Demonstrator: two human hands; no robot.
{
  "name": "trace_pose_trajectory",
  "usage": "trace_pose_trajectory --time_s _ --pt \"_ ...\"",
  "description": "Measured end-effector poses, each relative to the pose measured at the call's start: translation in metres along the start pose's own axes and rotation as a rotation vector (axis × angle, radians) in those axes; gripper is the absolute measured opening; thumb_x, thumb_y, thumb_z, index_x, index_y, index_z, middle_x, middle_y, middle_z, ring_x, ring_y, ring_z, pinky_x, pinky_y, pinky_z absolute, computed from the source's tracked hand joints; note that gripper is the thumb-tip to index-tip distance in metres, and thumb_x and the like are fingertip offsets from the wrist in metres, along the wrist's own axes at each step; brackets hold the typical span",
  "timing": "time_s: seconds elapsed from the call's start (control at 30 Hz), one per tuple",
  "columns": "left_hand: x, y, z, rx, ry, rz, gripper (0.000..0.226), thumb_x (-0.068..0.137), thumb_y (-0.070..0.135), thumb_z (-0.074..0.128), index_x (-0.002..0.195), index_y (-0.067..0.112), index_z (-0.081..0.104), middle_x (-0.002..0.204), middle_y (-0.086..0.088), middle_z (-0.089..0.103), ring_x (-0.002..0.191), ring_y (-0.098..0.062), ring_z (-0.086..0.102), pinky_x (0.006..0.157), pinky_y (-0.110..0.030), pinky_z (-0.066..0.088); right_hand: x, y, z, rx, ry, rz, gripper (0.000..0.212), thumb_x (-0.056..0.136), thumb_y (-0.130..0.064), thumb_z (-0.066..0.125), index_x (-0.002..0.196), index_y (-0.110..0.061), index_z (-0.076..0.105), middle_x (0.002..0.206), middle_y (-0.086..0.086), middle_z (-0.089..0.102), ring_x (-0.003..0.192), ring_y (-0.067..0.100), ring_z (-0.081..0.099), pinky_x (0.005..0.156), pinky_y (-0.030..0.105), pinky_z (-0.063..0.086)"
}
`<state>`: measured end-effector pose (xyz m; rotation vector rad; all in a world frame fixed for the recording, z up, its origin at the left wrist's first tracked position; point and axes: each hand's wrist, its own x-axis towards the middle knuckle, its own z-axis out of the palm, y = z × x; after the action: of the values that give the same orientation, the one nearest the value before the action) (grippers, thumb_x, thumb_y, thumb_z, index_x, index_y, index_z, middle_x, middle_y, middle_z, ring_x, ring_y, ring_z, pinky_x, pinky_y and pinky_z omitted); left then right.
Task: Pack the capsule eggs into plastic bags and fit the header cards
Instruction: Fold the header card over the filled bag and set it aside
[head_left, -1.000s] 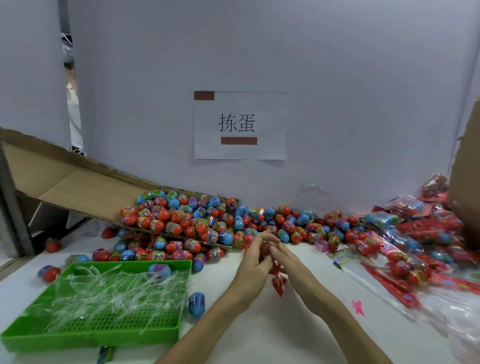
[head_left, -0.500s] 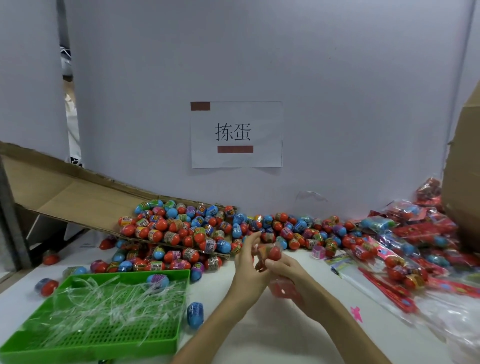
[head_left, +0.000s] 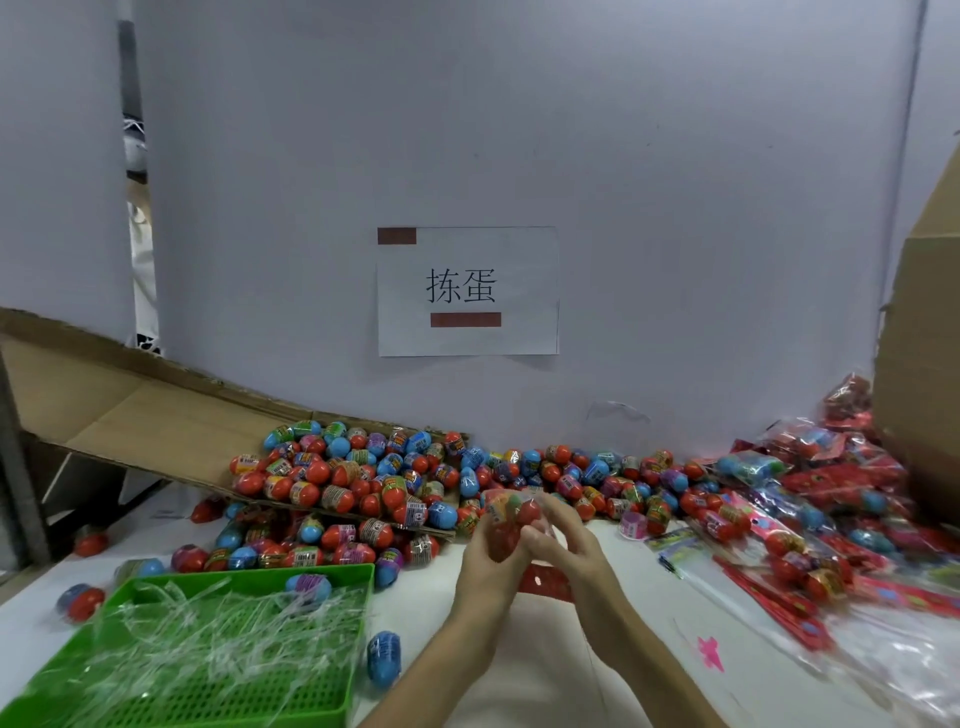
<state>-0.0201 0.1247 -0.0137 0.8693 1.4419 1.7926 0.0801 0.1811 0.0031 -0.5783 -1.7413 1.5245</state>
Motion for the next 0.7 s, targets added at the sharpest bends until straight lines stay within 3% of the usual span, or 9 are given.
trace_pose_trajectory --time_s 0.03,0.1,0.2,0.3,0.37,0.5,0.57,0.63,0.7 --pt "0.000 0.000 0.000 0.029 0.026 0.023 0.077 0.067 0.065 0.071 0.136 0.035 0.053 0.116 0.013 0.068 0.103 -0.002 0.064 0.072 -0.011 0.053 0.002 0.001 -0.003 -0.016 0.034 -0.019 0.056 0.071 -0.051 0.072 0.125 -0.041 0.061 0.136 -0.013 0.056 0.123 0.009 0.058 0.092 0.026 0.058" --pt "0.001 -0.002 -0.001 0.069 0.049 0.045 0.080 0.069 0.063 0.071 0.140 0.031 0.050 0.120 0.010 0.067 0.105 -0.004 0.064 0.068 -0.009 0.052 0.005 0.004 -0.008 -0.031 0.052 -0.015 0.053 0.069 -0.049 0.076 0.120 -0.037 0.068 0.124 -0.008 0.067 0.117 0.014 0.064 0.095 0.034 0.059" --pt "0.000 -0.002 -0.001 0.105 0.052 0.057 0.083 0.073 0.062 0.068 0.144 0.027 0.044 0.119 0.011 0.065 0.104 -0.003 0.063 0.066 -0.008 0.053 0.006 0.005 -0.007 -0.026 0.017 0.014 0.064 0.064 -0.059 0.078 0.123 -0.034 0.069 0.119 -0.005 0.072 0.113 0.015 0.067 0.097 0.037 0.058" --pt "0.001 -0.003 -0.002 0.150 0.039 0.032 0.088 0.074 0.069 0.060 0.149 0.029 0.035 0.120 0.014 0.061 0.110 -0.009 0.062 0.086 -0.018 0.052 0.005 0.007 -0.004 -0.058 0.010 0.011 0.053 0.068 -0.062 0.078 0.117 -0.046 0.066 0.118 -0.015 0.070 0.108 0.006 0.067 0.085 0.021 0.057" --pt "0.001 -0.003 -0.002 0.130 -0.005 -0.027 0.088 0.074 0.080 0.048 0.149 0.036 0.033 0.130 0.008 0.061 0.119 -0.014 0.061 0.101 -0.031 0.051 0.006 0.009 -0.004 -0.085 0.032 0.000 0.039 0.076 -0.058 0.081 0.112 -0.051 0.067 0.112 -0.018 0.072 0.106 0.003 0.068 0.081 0.017 0.055" --pt "-0.001 0.000 0.000 -0.008 -0.118 -0.115 0.086 0.078 0.089 0.024 0.141 0.038 0.053 0.133 0.000 0.067 0.122 -0.019 0.064 0.109 -0.041 0.052 0.010 0.009 -0.013 -0.048 0.154 -0.020 0.016 0.093 -0.033 0.072 0.106 -0.041 0.075 0.100 -0.013 0.078 0.099 0.004 0.071 0.077 0.016 0.054" --pt "0.000 0.000 0.000 0.042 -0.082 -0.103 0.065 0.094 0.076 0.031 0.136 0.034 0.057 0.125 -0.001 0.071 0.116 -0.018 0.068 0.101 -0.036 0.056 0.013 0.010 -0.022 0.001 0.220 -0.002 0.016 0.095 -0.025 0.070 0.110 -0.030 0.075 0.095 -0.009 0.078 0.093 0.007 0.073 0.075 0.017 0.055" --pt "0.001 -0.002 -0.002 0.103 -0.012 -0.048 0.037 0.106 0.045 0.049 0.135 0.025 0.058 0.117 0.001 0.073 0.105 -0.010 0.072 0.085 -0.024 0.059 0.015 0.012 -0.028 0.025 0.265 0.010 0.016 0.097 -0.019 0.068 0.111 -0.021 0.075 0.093 -0.005 0.078 0.088 0.009 0.074 0.069 0.017 0.056" --pt "0.003 -0.004 -0.004 0.123 0.032 -0.009 0.027 0.106 0.026 0.058 0.132 0.018 0.063 0.112 0.001 0.076 0.104 -0.011 0.073 0.085 -0.025 0.060 0.017 0.013 -0.030 0.029 0.269 0.002 0.017 0.098 -0.015 0.066 0.111 -0.019 0.075 0.093 -0.003 0.078 0.085 0.010 0.074 0.065 0.016 0.056"
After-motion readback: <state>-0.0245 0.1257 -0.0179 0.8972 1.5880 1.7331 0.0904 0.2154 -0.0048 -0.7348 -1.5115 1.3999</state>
